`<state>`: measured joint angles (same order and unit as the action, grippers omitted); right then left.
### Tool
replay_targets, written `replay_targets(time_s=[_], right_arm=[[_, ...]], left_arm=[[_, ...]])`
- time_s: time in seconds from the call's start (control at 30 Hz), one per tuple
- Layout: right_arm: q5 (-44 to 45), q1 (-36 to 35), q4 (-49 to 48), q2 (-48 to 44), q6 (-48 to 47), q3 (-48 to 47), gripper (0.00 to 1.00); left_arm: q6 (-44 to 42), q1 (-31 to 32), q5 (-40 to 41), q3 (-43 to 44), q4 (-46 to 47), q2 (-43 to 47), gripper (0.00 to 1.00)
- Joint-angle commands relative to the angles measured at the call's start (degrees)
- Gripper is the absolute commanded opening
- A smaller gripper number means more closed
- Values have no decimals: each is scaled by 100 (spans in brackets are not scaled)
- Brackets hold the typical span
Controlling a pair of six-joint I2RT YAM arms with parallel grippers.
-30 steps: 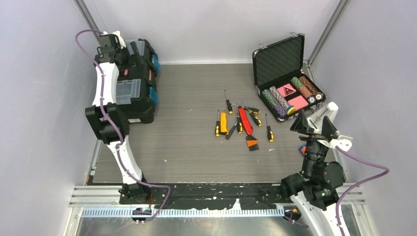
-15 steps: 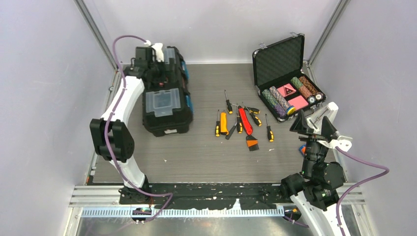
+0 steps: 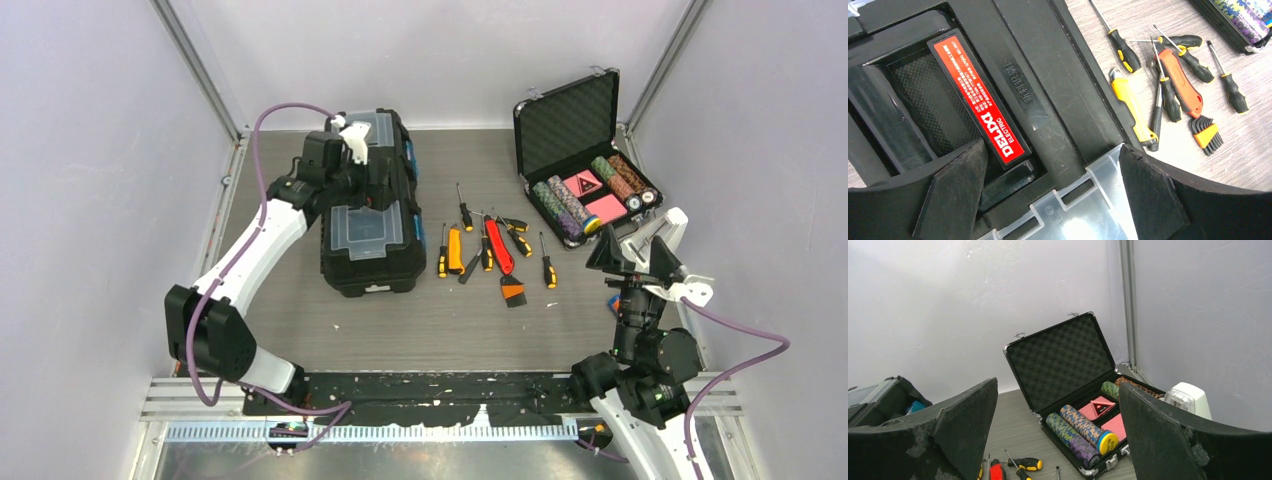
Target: Pack the tool kit
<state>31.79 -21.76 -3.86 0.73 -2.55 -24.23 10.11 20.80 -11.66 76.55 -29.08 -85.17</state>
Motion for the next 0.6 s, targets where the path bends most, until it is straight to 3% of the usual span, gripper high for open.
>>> replay_targets(time_s=[0.0,0.2,0.33,0.57], right_arm=[[-309,-42,180,140,232,-304,95],[-1187,-48,907,1115,838,-1017,95],[-2027,-42,1377,2480,1273,-1630,95],[-4802,-45,346,4654,2042,-2188,95]], left_arm=[[644,320,-898,-622,-1576,43,97],[548,324,-523,-160,-1779,594,100],[598,193,152,178,-1795,917,99],[1372,-809,159,-416,-808,1452,100]])
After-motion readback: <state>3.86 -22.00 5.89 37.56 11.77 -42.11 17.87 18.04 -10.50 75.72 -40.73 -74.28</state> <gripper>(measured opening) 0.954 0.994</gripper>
